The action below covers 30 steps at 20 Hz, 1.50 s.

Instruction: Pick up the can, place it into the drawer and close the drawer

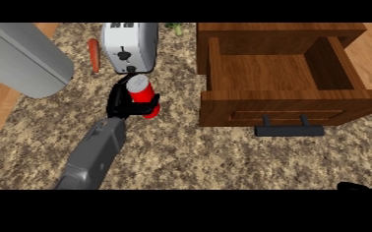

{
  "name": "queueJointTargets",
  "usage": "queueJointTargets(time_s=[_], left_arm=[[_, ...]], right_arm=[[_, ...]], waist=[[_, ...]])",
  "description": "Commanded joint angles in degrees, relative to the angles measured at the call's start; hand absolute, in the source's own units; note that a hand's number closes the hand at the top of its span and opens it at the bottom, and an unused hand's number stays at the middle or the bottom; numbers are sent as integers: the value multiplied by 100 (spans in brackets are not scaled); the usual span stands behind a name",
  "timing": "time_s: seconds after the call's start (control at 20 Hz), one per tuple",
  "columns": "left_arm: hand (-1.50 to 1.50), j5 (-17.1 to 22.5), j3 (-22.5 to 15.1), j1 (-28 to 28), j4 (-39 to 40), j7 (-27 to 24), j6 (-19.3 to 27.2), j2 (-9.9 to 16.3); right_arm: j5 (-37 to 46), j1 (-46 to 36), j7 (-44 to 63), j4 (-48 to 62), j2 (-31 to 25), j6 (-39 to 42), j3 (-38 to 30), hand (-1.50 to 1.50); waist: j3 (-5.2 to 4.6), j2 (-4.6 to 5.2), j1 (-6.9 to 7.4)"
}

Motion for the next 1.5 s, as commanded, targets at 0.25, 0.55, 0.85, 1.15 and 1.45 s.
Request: queueJointTargets(time_s=[0.25, 0.55, 0.85, 1.15, 1.45], left_arm=[[150, -278, -686, -83, -1776, 1420, 326, -279], [150, -79, -793, -943, -2674, 2898, 694, -274], [150, -134, -1085, -1293, -3616, 3999, 1296, -333], [150, -189, -1358, -2295, -3595, 4809, 1753, -364], [150, 68, -1516, -3250, -2602, 4813, 2091, -365]], right_arm=[[255, 509, -645, 30, 336, 151, 91, -150], [243, -152, 155, -81, 31, -175, -8, -150], [-118, -111, 201, -65, -109, 13, -222, -150], [152, -166, 150, -88, 49, -143, -55, -150], [184, 43, 403, -566, 100, -57, 163, -150]], waist=[[9, -46, 106], [3, -27, 84], [3, -17, 32], [2, -7, 13], [2, 20, -106]])
